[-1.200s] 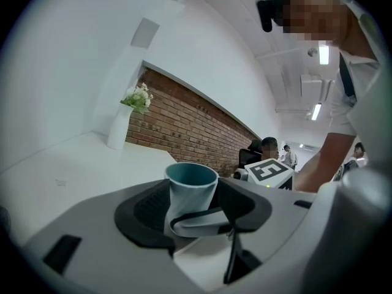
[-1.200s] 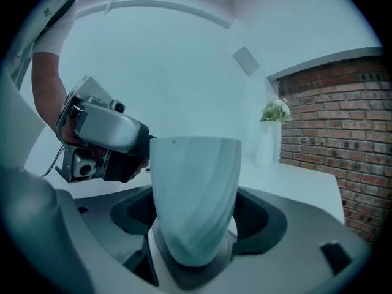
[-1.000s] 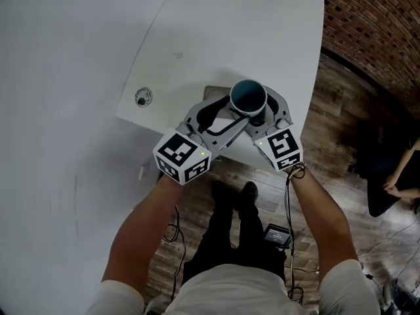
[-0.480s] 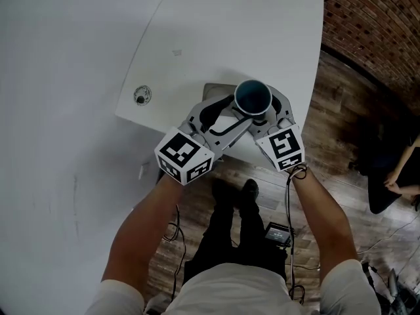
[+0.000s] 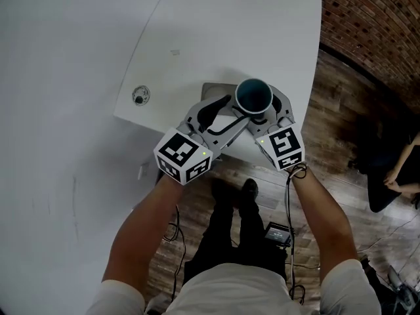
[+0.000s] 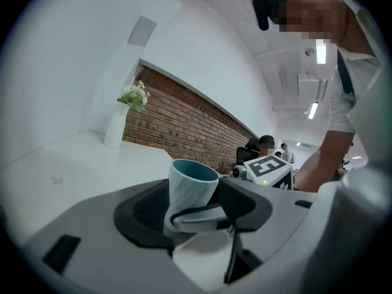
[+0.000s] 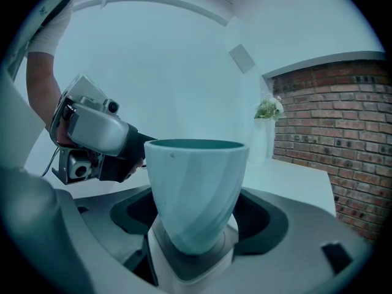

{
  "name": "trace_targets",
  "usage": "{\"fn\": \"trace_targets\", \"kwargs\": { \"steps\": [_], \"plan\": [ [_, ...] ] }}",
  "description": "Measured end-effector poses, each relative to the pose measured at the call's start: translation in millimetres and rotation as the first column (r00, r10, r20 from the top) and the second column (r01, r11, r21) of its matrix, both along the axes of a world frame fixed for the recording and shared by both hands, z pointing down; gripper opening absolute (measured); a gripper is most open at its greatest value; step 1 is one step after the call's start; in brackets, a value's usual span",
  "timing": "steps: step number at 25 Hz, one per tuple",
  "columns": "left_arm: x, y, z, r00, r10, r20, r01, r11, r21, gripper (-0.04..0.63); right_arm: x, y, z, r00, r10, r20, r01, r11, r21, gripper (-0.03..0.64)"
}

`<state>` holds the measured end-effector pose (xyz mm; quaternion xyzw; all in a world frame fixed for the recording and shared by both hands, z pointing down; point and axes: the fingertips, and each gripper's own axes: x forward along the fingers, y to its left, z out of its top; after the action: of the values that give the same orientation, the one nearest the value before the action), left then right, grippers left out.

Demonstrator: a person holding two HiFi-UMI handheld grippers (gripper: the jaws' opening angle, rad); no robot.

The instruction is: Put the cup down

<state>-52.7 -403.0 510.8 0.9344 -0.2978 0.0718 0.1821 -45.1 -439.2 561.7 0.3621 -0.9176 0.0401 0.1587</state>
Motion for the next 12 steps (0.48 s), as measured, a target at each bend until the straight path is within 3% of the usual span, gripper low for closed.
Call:
{"fn": "trace_targets", "kwargs": {
  "steps": [12],
  "plan": [
    [-4.7, -1.1, -3.5, 1.000, -0.025, -0.007, 0.025, 1.000, -0.003, 0.243, 10.0, 1.8, -3.5, 1.000, 0.027, -0.001, -0.027, 1.000, 0.010, 0.374]
  ]
}}
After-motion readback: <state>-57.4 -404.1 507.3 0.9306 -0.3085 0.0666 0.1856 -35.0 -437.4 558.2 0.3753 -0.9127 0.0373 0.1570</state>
